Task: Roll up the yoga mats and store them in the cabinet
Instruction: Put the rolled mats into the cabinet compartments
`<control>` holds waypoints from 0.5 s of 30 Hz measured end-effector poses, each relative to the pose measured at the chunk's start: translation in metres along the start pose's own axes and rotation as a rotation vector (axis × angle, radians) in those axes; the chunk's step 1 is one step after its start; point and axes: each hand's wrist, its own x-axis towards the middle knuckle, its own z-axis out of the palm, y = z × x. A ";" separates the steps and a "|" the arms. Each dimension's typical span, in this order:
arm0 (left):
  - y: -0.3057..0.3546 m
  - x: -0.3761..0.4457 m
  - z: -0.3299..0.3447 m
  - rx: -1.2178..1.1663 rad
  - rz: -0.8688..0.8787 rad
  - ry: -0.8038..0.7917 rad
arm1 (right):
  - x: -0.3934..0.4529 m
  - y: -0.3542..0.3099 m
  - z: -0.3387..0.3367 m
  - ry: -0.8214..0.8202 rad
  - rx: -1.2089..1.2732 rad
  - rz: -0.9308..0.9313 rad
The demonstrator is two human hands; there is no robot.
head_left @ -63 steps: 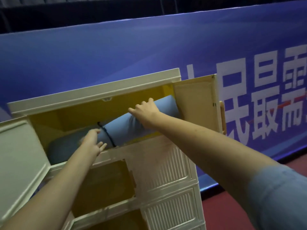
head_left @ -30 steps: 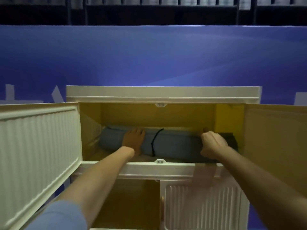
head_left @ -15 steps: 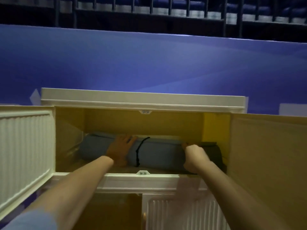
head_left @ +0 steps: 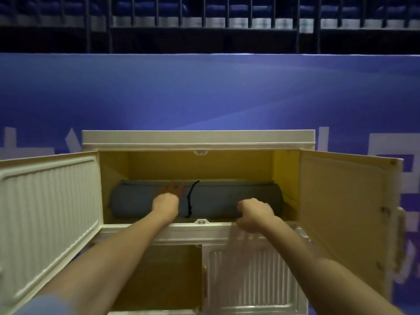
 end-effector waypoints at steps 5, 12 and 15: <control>0.010 -0.049 -0.056 -0.066 0.092 0.222 | -0.049 0.003 -0.055 0.108 -0.026 0.013; -0.014 -0.157 -0.107 -0.202 0.102 0.419 | -0.133 -0.013 -0.079 0.405 0.106 -0.078; -0.048 -0.193 -0.135 -0.234 0.100 0.575 | -0.162 -0.021 -0.091 0.811 0.168 -0.233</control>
